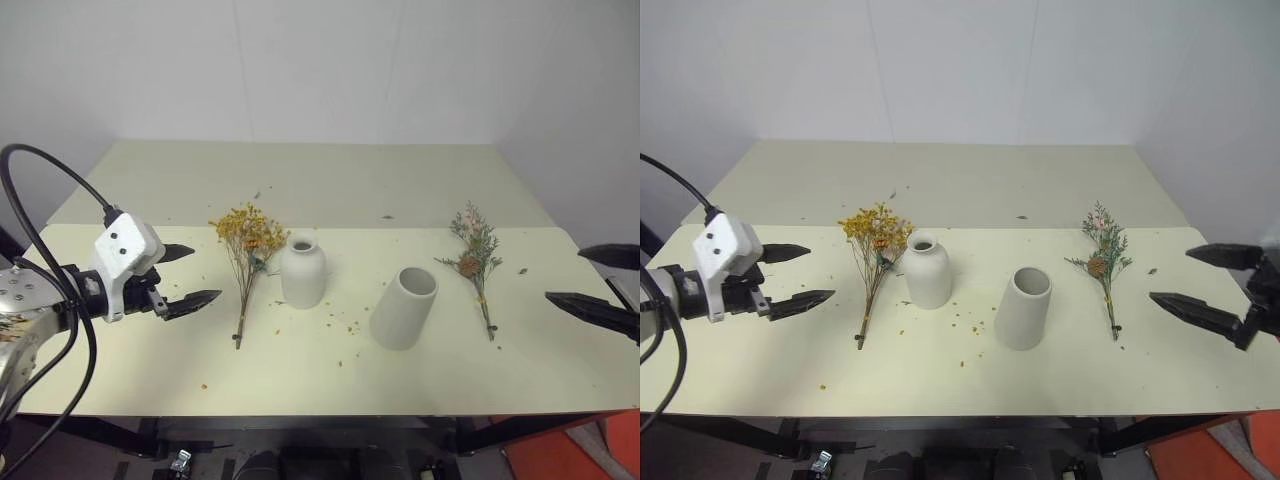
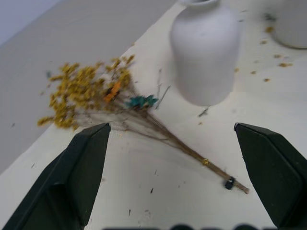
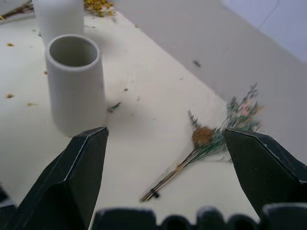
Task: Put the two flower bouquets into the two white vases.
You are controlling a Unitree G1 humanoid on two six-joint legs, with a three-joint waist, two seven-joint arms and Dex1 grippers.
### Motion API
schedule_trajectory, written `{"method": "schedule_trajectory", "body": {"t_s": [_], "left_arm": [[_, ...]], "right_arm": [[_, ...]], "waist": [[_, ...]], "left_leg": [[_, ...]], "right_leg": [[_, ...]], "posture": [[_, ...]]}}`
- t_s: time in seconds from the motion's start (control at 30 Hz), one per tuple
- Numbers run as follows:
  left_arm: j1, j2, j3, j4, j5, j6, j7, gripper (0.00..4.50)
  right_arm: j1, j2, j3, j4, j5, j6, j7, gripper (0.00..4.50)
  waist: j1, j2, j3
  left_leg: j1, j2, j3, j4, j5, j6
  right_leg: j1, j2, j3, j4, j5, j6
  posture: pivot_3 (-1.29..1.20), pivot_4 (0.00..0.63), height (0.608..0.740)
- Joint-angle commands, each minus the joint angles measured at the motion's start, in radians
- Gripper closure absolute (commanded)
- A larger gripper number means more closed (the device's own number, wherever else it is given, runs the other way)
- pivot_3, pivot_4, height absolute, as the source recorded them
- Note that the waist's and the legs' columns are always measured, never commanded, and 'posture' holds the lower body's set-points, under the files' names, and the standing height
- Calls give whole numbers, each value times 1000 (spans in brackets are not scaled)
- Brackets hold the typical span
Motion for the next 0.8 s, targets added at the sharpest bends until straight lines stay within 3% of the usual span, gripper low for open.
{"method": "schedule_trajectory", "body": {"t_s": [0.03, 0.2, 0.4, 0.57, 0.8], "left_arm": [[-54, -62, -11, -82, -3, 169, 170, 0], [-220, -175, -115, -46, -14, 477, 333, 0], [-448, -318, -234, 104, 31, 755, 450, 0], [-535, -365, -352, 217, 70, 820, 500, 0], [-590, -421, -429, 360, 144, 791, 553, 0]], "right_arm": [[-128, -56, 64, -47, 139, 93, -65, 58], [-348, -114, 290, -86, 291, 114, -81, 58], [-554, -111, 615, -86, 119, 12, -89, 58], [-725, -51, 804, -54, 13, 3, -76, 58], [-811, 21, 863, -38, -31, 28, -68, 58]], "waist": [[0, 0, 0], [6, -1, 0], [5, -2, 0], [-1, -2, 0], [5, -2, 0]], "left_leg": [[0, 0, 0, 0, 0, 0], [0, -1, -1, 0, 0, 0], [-2, -2, -1, 1, 0, 0], [-4, -2, -2, -1, 0, 0], [-6, -3, -3, -1, 0, 0]], "right_leg": [[0, 0, 0, 0, 0, 0], [0, 0, 0, 0, 2, 3], [0, -1, 0, -2, 3, 5], [-3, -1, 0, -2, 3, 4], [-4, -1, -1, -1, 7, -3]], "posture": [[0, 150, 740], [0, 150, 740], [0, 150, 740], [0, 150, 740], [0, 150, 740]]}}
